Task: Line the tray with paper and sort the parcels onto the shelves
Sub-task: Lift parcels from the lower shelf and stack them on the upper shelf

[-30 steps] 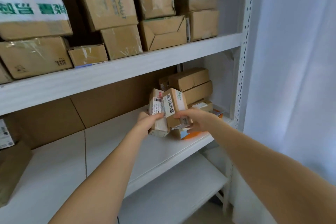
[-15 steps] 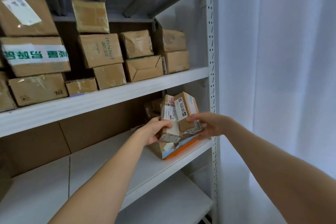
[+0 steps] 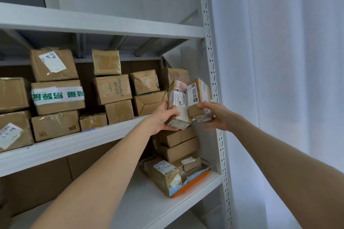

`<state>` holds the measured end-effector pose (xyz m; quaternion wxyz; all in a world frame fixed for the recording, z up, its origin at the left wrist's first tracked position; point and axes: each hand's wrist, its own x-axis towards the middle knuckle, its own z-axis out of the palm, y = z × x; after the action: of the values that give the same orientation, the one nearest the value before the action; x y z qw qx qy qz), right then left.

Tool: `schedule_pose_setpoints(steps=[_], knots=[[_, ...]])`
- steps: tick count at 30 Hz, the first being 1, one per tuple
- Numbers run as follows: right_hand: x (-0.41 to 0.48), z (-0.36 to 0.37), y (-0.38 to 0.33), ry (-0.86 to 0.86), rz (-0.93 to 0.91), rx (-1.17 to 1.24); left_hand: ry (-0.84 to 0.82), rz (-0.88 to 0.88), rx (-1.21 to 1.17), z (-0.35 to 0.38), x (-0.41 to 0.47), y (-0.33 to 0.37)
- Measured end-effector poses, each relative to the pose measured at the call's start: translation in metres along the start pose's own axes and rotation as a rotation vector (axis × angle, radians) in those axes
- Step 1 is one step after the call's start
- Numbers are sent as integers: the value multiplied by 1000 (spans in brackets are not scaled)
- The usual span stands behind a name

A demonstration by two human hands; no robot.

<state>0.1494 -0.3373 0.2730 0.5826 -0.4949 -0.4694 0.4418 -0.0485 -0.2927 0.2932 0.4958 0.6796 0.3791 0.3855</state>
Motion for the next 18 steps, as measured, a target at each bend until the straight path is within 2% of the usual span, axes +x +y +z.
schedule_pose_setpoints(steps=[3, 7, 11, 18], knots=[[10, 4, -22, 10, -67, 124, 33, 75, -13, -1, 5, 26], [24, 13, -49, 106, -173, 99, 55, 150, -54, -6, 13, 59], [40, 21, -77, 176, -249, 78, 170, 221, -56, -19, 24, 84], [86, 49, -122, 338, -371, -134, 363, 200, -81, -58, 43, 127]])
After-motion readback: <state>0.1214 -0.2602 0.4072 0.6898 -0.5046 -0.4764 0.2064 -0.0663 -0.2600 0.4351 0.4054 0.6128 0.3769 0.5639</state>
